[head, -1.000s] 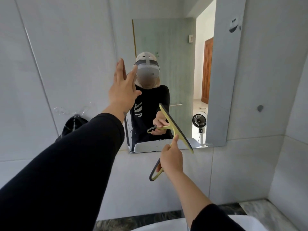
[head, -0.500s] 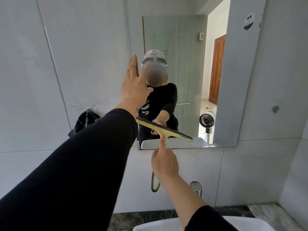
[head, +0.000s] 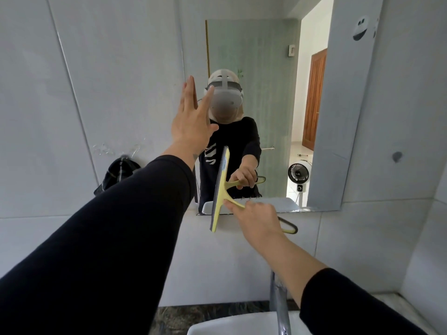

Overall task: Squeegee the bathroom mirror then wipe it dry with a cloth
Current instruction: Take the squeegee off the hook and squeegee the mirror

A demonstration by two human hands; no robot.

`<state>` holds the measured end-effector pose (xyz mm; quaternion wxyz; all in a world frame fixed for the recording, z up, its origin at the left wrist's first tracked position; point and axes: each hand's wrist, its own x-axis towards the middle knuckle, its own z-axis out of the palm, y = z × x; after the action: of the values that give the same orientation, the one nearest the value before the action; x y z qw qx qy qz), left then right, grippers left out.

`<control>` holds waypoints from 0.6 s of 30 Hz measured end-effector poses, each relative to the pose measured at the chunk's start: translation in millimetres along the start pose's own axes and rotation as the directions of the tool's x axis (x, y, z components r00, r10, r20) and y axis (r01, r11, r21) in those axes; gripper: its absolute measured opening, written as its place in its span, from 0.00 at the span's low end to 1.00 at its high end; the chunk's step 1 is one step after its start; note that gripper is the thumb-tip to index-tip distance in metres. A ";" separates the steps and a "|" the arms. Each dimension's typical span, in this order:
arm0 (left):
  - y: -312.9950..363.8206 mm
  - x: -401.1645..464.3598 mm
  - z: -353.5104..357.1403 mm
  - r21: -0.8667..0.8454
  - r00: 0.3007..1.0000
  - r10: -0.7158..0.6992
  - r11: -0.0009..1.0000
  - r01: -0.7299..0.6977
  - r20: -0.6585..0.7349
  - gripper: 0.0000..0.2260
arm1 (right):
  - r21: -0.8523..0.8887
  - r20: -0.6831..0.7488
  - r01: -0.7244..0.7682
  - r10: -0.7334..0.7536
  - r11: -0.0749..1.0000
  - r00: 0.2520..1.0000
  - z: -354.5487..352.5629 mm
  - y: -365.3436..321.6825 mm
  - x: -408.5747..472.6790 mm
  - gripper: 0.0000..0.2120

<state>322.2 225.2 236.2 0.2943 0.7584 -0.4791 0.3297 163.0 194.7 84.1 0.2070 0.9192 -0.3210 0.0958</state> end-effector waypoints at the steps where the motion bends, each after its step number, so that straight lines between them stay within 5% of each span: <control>1: 0.0 0.1 0.1 0.003 1.000 -0.001 1.000 0.001 0.005 0.36 | -0.024 -0.005 0.009 -0.009 1.000 1.000 -0.4 4.1 0.8 0.38; 11: 15.7 -29.8 30.2 -0.024 0.996 -0.008 1.000 0.006 -0.091 0.29 | -0.180 -0.053 -0.017 0.008 0.984 0.999 5.4 50.0 -10.5 0.35; 18: 46.5 -73.9 60.6 0.037 0.999 0.032 0.999 -0.032 -0.021 0.28 | -0.192 -0.068 -0.019 0.006 0.981 0.998 11.8 90.1 -20.4 0.32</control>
<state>268.7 201.3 147.6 0.2804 0.7521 -0.4819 0.3513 91.0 136.9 95.9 0.3051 0.8891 -0.3273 0.0962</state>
